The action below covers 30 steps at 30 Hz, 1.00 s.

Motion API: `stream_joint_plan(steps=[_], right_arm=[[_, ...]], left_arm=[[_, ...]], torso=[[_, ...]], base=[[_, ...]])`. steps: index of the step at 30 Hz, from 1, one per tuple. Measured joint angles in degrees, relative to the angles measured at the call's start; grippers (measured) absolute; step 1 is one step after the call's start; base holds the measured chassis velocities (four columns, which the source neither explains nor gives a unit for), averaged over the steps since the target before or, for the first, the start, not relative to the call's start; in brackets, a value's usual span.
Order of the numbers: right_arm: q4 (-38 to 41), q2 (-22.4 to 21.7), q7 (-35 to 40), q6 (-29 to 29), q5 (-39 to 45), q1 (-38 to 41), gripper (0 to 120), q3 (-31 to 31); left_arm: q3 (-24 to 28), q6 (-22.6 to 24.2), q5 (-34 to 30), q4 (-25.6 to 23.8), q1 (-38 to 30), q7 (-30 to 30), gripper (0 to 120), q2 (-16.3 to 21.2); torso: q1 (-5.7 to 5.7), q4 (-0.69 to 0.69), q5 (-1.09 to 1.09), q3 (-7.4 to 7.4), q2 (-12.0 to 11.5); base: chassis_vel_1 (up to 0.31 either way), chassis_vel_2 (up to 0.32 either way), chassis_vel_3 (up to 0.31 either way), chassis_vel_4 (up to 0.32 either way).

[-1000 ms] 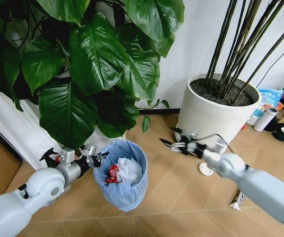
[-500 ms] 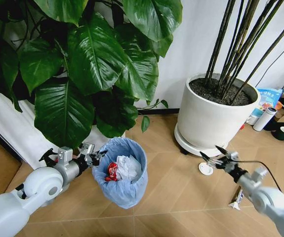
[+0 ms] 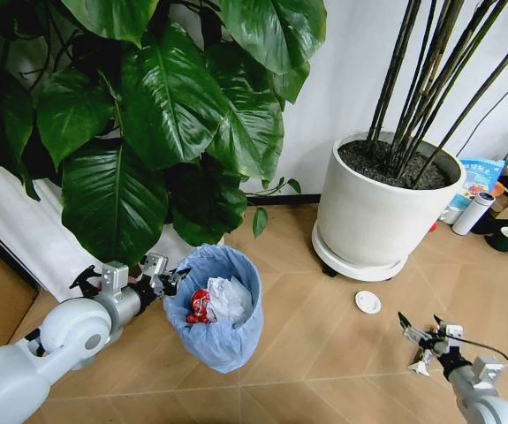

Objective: Pick up the trash bin and place the garbage on the floor into it.

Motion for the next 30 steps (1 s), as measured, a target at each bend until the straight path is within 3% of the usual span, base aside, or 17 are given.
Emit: stream_joint_plan(steps=[12,18,30], right_arm=[[-11.17,-0.92,-7.99,0.88,-2.66,8.55,100,-5.47],[-21.34,-2.82,-16.84,0.96,-7.85,20.20,100,-12.21],[-26.55,-6.99,-23.73,-1.82,-10.06,28.97,100,-23.18]], left_arm=[[-0.09,0.00,-0.80,0.19,-0.03,-0.26,0,0.54],[-0.08,0.00,-1.69,0.48,-0.99,-0.20,0,1.07],[0.14,-0.07,-1.90,1.65,-1.71,1.36,0,0.87]], torso=[[0.00,0.00,0.01,0.01,0.00],[0.01,0.03,0.02,0.01,0.00],[0.01,0.00,0.00,0.01,0.00]], base=[[0.000,0.000,0.000,0.000],[0.000,0.000,0.000,0.000],[0.000,0.000,0.000,0.000]])
